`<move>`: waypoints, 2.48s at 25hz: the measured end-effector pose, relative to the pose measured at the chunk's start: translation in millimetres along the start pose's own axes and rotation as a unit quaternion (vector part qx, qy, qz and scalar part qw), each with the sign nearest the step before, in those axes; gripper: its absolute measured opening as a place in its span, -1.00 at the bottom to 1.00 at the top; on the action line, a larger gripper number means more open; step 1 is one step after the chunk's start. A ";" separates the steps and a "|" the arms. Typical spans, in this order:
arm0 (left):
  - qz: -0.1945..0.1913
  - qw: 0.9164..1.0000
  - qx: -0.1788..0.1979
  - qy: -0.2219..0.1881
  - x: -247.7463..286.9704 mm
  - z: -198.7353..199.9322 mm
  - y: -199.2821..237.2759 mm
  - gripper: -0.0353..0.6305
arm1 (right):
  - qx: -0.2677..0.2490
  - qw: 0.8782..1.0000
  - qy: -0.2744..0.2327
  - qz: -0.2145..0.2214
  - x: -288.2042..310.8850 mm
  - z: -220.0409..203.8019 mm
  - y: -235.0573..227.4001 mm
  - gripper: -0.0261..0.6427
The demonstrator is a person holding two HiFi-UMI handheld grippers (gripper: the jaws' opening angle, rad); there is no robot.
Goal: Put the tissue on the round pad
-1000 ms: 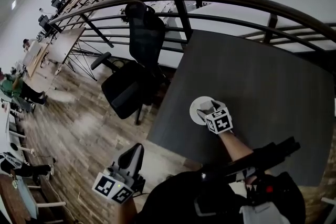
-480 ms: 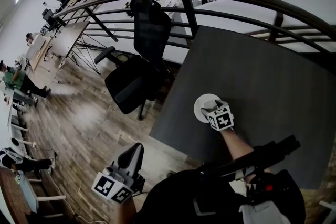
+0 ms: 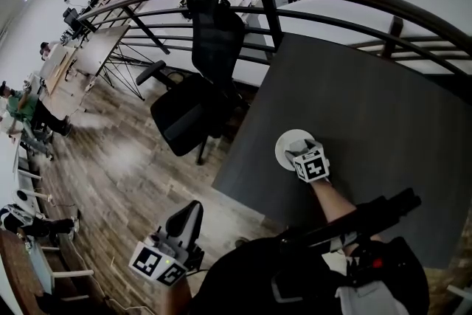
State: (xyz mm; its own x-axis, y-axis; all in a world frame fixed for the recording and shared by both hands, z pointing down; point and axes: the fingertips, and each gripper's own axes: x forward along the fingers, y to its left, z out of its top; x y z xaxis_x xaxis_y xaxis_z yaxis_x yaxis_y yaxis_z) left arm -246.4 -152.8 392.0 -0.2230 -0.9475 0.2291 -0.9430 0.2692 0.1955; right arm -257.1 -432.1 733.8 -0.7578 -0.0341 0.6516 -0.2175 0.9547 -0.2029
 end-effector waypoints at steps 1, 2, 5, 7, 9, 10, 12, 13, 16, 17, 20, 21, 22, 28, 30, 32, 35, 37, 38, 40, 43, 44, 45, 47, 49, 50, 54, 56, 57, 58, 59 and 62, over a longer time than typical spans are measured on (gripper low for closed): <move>0.001 1.000 0.000 0.001 0.4 -0.8 -0.3 -0.88 | 0.000 1.000 0.001 0.003 0.2 0.0 0.9 0.05; 0.002 1.000 0.000 0.003 0.4 -1.3 -0.5 -0.88 | -0.002 1.000 0.001 0.005 0.5 0.2 1.7 0.05; 0.009 1.000 -0.002 0.002 -1.4 -1.7 1.4 -0.88 | -0.008 1.000 0.011 0.010 0.9 -1.9 7.6 0.05; 0.012 1.000 -0.004 -0.001 -1.7 -2.2 2.7 -0.88 | -0.006 1.000 0.019 0.014 2.6 -4.1 11.1 0.05; 0.014 1.000 -0.010 -0.004 -1.2 -2.7 2.8 -0.88 | -0.006 1.000 0.027 0.009 5.8 -7.7 9.7 0.05; 0.015 1.000 -0.011 -0.003 -1.5 -3.5 2.9 -0.88 | -0.008 0.999 0.031 0.006 7.0 -10.0 9.1 0.05; 0.015 1.000 -0.012 0.000 -2.5 -4.6 2.2 -0.88 | -0.014 0.999 0.037 0.000 7.3 -14.1 7.7 0.05; 0.015 1.000 -0.013 0.000 -3.1 -4.4 1.6 -0.88 | -0.015 0.999 0.038 -0.001 6.8 -14.9 7.8 0.05; 0.014 1.000 -0.009 -0.002 -5.4 -4.4 2.5 -0.88 | -0.021 0.999 0.045 -0.007 6.9 -17.2 7.0 0.05; 0.014 1.000 -0.008 -0.001 -5.8 -5.1 3.0 -0.88 | -0.026 0.998 0.050 -0.009 8.0 -18.3 6.8 0.05; 0.015 1.000 -0.009 0.001 -8.4 -6.8 3.9 -0.88 | -0.045 0.997 0.060 -0.016 10.2 -20.7 7.4 0.05; 0.015 1.000 -0.009 0.000 -9.6 -6.8 4.2 -0.88 | -0.048 0.997 0.063 -0.019 10.4 -21.4 7.7 0.05; 0.016 1.000 -0.010 -0.001 -11.0 -6.5 4.7 -0.88 | -0.050 0.996 0.066 -0.021 10.6 -22.1 7.9 0.05; 0.020 1.000 -0.013 -0.005 -17.5 -2.4 6.4 -0.88 | -0.070 0.994 0.076 -0.043 12.4 -23.4 5.0 0.05; 0.022 1.000 -0.016 -0.005 -18.3 -2.4 7.1 -0.88 | -0.074 0.994 0.072 -0.043 13.7 -20.1 4.3 0.05; 0.024 1.000 -0.017 -0.005 -19.6 -3.8 8.0 -0.88 | -0.063 0.994 0.085 -0.037 15.0 -24.1 5.6 0.05; 0.024 1.000 -0.019 -0.006 -23.0 -4.8 7.5 -0.88 | -0.054 0.993 0.103 -0.029 14.3 -30.0 7.5 0.05; 0.023 0.999 -0.020 -0.009 -24.7 -3.9 7.3 -0.88 | -0.058 0.993 0.097 -0.027 15.6 -27.5 8.3 0.05; 0.023 0.999 -0.021 -0.010 -25.3 -3.8 7.4 -0.88 | -0.060 0.993 0.094 -0.027 16.4 -26.1 8.1 0.05; 0.024 0.999 -0.020 -0.010 -26.3 -4.6 7.6 -0.88 | -0.057 0.993 0.100 -0.024 15.6 -27.9 9.0 0.05; 0.028 0.999 -0.020 -0.006 -27.7 -6.7 8.6 -0.88 | -0.053 0.993 0.105 -0.018 15.7 -29.6 10.5 0.05; 0.029 0.999 -0.019 -0.005 -28.1 -7.2 9.0 -0.88 | -0.053 0.993 0.105 -0.018 16.2 -29.1 10.6 0.05; 0.030 0.999 -0.019 -0.005 -28.7 -7.5 9.0 -0.88 | -0.055 0.993 0.104 -0.021 16.1 -28.6 9.9 0.05; 0.031 0.999 -0.018 -0.005 -30.3 -7.2 8.2 -0.88 | -0.054 0.992 0.107 -0.027 14.7 -29.7 8.2 0.05; 0.032 0.999 -0.017 -0.006 -31.4 -6.4 7.9 -0.88 | -0.050 0.992 0.110 -0.027 14.0 -30.5 8.1 0.05; 0.032 0.999 -0.017 -0.006 -31.9 -6.2 8.4 -0.88 | -0.048 0.993 0.109 -0.024 14.2 -30.2 8.9 0.05; 0.033 0.999 -0.018 -0.004 -34.1 -8.3 7.7 -0.88 | -0.051 0.993 0.104 -0.021 14.0 -28.4 10.7 0.05; 0.032 0.999 -0.019 -0.004 -33.9 -10.0 6.1 -0.88 | -0.047 0.994 0.098 -0.020 13.0 -27.5 10.3 0.05; 0.031 0.999 -0.019 -0.004 -33.5 -10.4 5.6 -0.88 | -0.046 0.995 0.092 -0.019 12.4 -25.4 10.6 0.05; 0.031 0.999 -0.019 -0.005 -33.0 -10.6 5.5 -0.88 | -0.046 0.995 0.084 -0.018 11.5 -21.9 11.1 0.05; 0.031 0.999 -0.019 -0.005 -32.3 -11.0 5.6 -0.88 | -0.047 0.996 0.074 -0.017 10.3 -17.7 11.9 0.05; 0.028 0.999 -0.020 -0.006 -27.6 -12.9 6.3 -0.88 | -0.048 0.998 0.047 -0.013 4.9 -3.2 14.9 0.05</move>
State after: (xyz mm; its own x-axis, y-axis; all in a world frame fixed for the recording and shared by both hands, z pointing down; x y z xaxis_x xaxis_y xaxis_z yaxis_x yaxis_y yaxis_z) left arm -243.0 -122.7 399.3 -0.2788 -0.9325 0.2295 -0.9184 0.3288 0.2201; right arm -262.0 -417.1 736.2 -0.6898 -0.0365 0.7231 -0.1732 0.9780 -0.1159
